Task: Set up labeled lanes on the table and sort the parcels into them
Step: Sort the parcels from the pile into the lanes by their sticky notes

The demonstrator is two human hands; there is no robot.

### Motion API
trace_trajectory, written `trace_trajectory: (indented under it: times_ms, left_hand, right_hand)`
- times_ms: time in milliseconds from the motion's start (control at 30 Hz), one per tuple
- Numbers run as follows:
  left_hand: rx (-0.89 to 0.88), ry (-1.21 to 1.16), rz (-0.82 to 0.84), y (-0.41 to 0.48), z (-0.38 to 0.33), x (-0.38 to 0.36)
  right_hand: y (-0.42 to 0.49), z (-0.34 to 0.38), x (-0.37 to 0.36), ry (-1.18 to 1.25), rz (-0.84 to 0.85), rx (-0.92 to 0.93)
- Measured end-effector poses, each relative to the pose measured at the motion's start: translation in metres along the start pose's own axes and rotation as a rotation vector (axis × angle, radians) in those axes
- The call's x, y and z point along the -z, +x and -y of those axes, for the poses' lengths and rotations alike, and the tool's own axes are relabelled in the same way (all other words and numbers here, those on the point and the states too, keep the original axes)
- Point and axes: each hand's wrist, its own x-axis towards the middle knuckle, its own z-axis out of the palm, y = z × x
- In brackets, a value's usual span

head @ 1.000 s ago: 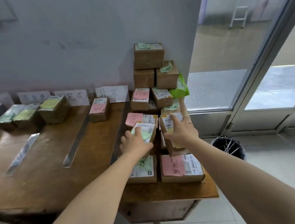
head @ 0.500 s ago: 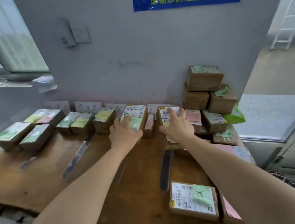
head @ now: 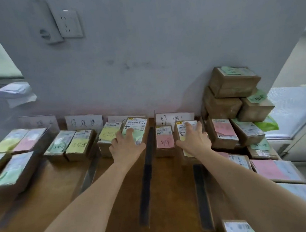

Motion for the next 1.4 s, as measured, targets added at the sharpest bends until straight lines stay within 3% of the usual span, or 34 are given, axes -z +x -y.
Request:
trace_trajectory:
  times_ms: [500,1000,1100,1267,1400]
  left_hand:
    - [0.126,-0.069,0.008,0.080,-0.002,-0.056]
    - [0.052,-0.123,-0.072,0.100,0.002,-0.067]
    - [0.018,-0.134,-0.082,0.100,-0.003,-0.065]
    - [-0.109,-0.145,-0.123,0.095,-0.019,-0.055]
    - [-0.264,-0.174,-0.131,0.081,-0.043,-0.046]
  right_hand:
    - [0.114,-0.015,-0.054,-0.031,0.156,-0.055]
    - [0.143,-0.024,-0.090,0.056,0.253,-0.032]
    - [0.137,-0.025,-0.080,0.046,0.174,-0.008]
    - [0.115,-0.008,-0.045,0.284,0.017,0.147]
    - [0.088,0.019,-0.012,0.661,0.019,0.143]
